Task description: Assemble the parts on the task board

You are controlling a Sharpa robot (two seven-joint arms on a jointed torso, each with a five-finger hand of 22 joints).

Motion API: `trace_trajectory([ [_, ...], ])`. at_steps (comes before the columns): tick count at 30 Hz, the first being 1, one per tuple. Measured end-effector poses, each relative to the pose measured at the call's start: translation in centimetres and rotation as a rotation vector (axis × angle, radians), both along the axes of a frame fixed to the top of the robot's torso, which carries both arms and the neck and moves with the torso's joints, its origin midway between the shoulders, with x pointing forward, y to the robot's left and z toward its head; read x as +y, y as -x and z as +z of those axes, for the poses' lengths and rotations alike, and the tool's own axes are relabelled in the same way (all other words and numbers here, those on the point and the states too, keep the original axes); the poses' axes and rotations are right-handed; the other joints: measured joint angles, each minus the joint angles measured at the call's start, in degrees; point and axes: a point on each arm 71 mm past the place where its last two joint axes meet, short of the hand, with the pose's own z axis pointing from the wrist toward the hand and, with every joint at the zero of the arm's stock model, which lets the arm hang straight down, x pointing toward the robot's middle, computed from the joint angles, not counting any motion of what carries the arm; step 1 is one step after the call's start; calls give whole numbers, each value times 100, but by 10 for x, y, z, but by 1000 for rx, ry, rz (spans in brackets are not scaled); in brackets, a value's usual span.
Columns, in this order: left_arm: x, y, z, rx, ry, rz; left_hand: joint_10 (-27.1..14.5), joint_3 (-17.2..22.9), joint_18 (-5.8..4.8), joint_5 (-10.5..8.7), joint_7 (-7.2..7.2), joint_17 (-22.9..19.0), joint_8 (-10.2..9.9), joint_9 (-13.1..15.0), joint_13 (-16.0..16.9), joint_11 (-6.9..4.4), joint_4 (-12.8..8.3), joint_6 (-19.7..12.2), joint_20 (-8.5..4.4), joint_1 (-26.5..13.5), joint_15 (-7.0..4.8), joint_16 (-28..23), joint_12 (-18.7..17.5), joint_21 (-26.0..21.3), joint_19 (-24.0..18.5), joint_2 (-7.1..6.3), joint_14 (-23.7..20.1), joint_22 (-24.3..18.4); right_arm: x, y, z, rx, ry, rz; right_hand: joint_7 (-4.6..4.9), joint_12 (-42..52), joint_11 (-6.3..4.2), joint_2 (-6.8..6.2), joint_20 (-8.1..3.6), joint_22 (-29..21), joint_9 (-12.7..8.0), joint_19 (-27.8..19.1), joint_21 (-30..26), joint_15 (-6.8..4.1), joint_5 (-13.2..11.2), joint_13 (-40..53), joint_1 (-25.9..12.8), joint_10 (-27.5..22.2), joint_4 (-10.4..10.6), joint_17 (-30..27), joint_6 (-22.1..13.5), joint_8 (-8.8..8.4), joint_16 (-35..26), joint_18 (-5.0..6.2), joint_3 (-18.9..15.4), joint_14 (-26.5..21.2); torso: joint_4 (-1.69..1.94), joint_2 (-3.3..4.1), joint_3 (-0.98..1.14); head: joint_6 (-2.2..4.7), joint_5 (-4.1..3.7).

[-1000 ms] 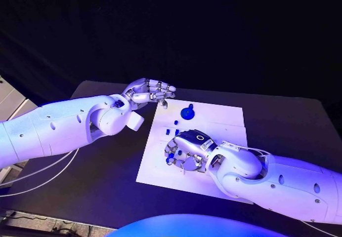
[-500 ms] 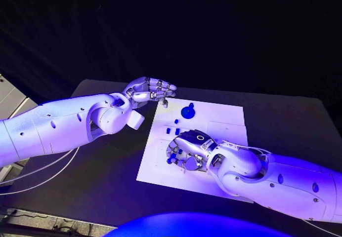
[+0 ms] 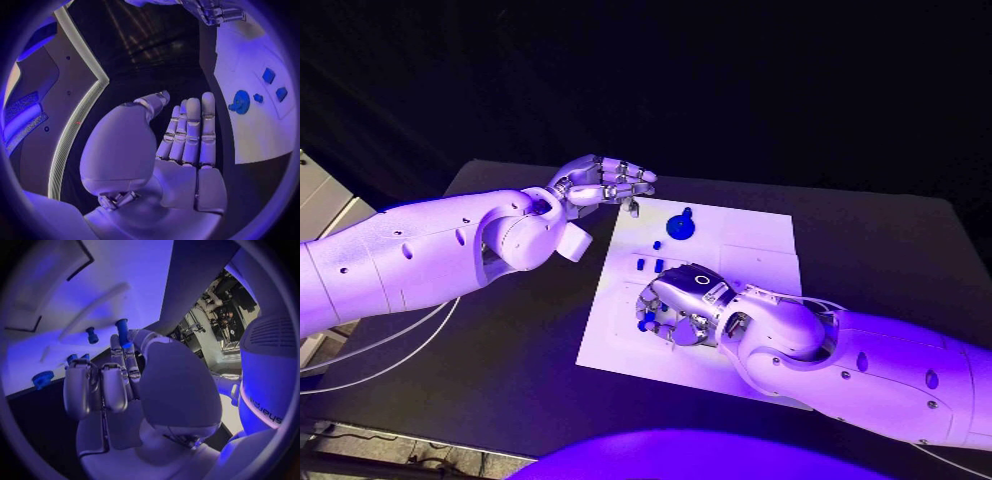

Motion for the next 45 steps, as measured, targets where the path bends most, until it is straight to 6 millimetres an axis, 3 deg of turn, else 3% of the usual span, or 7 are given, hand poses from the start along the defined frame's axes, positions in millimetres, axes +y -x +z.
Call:
trace_trajectory([
  [9, 0, 0, 0, 0, 0, 0, 0, 0, 0, 0, 0, 0, 0, 0, 0, 0, 0, 0, 0, 0, 0, 0, 0, 0, 0, 0, 0, 0, 5, 2, -1, -19, 7, 9, 79, -107, -14, 9, 0, 0, 37, 0, -59, 1, -6, -2, -152, -14, -135, -55, -122, -1, 0, 0, 82, 1, 2, 0, 0, -5, 9],
  [13, 0, 0, 0, 0, 0, 1, 0, 0, 0, 0, 0, 0, 0, 0, 0, 0, 0, 0, 0, 0, 0, 0, 0, 0, 0, 0, 0, 0, 6, 3, -2, -20, 4, 16, 150, -276, -219, -235, 76, -1, -30, -76, -279, 115, 40, -115, -525, -182, -330, -105, -500, -246, -10, 0, 163, 11, -1, 0, 0, -5, 9],
  [24, 1, 0, 0, 1, 0, 1, 0, 0, 0, 0, 0, 0, 0, 0, 0, 0, 0, 0, 0, 0, 0, 0, 0, 0, 0, 0, 0, 0, 3, 4, -4, -20, -1, 14, 190, -272, -87, -319, 226, -577, -161, -393, -1105, 217, 16, -201, -652, -1082, -382, -464, -830, -514, -177, 96, -409, -33, -4, -1, 1, -9, -5],
  [32, 2, 0, 0, 1, -1, 3, 0, 0, 1, 0, 0, 0, 0, 0, 0, 0, 0, 0, 0, 0, 0, 0, 0, 0, 0, 0, 0, 1, -6, 4, -1, -34, -30, -3, 118, -67, 20, 47, 317, -1167, -366, -585, -1850, 351, 62, -196, -200, -1731, -104, -908, -987, -735, -365, 181, -1666, -172, -5, -2, 4, 17, -34],
  [36, 2, 0, 0, 1, -2, 4, 0, 0, 0, 0, 0, 0, 0, 0, 0, 0, 0, 0, 0, 0, 0, 0, 6, 0, 0, 0, 0, 0, -16, 7, 4, -45, -54, -15, 60, 134, 49, 101, 330, -1346, -484, -598, -2099, 358, 62, -195, 261, -1962, 407, -1034, -1112, -756, -387, 268, -2564, -217, -8, -4, 4, 41, -66],
  [41, 3, 0, 0, 2, -3, 5, 0, -17, 0, 0, 0, -8, 0, -5, 5, 0, 17, 0, -21, 0, 0, -22, 44, -39, 21, 0, 0, -17, -40, 3, 21, -54, -88, -54, 23, 288, 59, 112, 317, -1469, -546, -627, -2252, 357, 84, -186, 307, -2023, 496, -1088, -1227, -778, -412, 268, -3115, -217, -8, -9, 1, 84, -141],
  [45, 5, 1, -1, 4, -4, 7, 0, -17, 0, 0, 0, -8, 0, -5, 5, 0, 17, 0, -21, 0, 0, -22, 44, -39, 21, 0, 0, -17, -78, -11, 40, -25, -119, -149, 245, 661, -79, 343, 238, -1102, -550, -439, -1847, 252, 84, -109, 260, -1447, 483, -783, -1069, -691, -280, 268, -3152, -111, -13, -15, -3, 136, -277],
])
